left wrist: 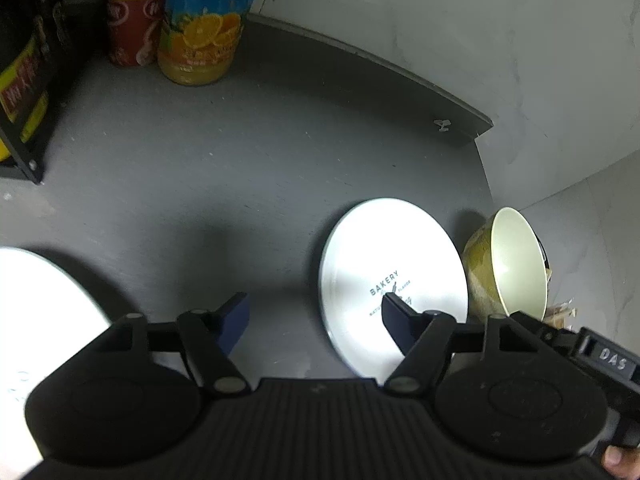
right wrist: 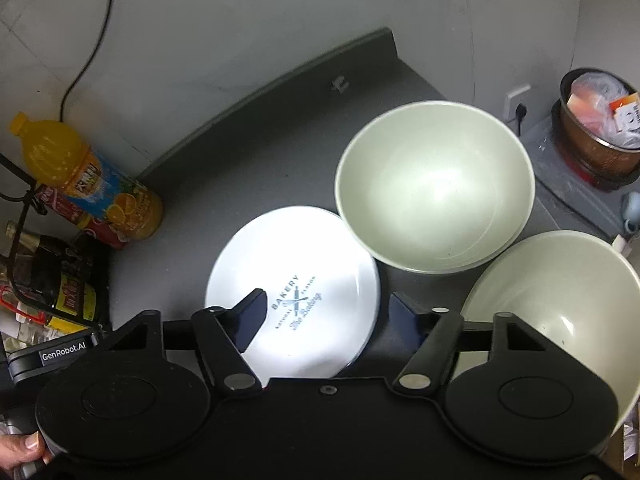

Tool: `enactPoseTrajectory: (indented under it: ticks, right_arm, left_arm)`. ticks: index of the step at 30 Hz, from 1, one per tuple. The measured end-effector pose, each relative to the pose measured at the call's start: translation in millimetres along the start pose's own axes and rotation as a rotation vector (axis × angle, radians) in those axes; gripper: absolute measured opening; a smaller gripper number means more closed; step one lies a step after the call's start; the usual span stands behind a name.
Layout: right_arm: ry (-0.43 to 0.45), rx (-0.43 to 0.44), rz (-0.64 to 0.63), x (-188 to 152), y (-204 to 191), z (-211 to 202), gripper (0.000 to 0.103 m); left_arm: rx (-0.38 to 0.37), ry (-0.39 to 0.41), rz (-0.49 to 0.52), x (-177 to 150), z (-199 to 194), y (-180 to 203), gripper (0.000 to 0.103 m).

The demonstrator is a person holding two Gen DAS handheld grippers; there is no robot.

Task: Organize plates and bowls
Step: 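Close both grippers on the rim of the small 'BAKERY' plate, then lift the 'BAKERY' plate with both grippers and carry it over the plate stack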

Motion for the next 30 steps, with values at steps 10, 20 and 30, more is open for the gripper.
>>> enactPoseTrajectory:
  ticks: [10,20,30]
  right_arm:
    - [-0.099,-0.055,-0.011,1,17,39,0.047]
    - [-0.125,-0.092,-0.044,6,14,48,0.038]
    - [-0.135,-0.141,-0.038,13,10,56,0.038]
  left_arm:
    - [-0.029,-0.009,-0.083,1,37,0,0.039]
    - [-0.025,-0.04,-0.125,-5,61,-1,0.024]
    - [-0.035,-0.043,-0.155,-4,72,-5,0.01]
Point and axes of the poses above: each gripper's, at about its wrist camera, not at the fingertips, and z roughly the way its jaws point, y to its right, x to its top, the point moved 6 cm from there along z, roughly the way its jaws point, and after that the axes turned 12 degrees about z, right-handed, at the moved point
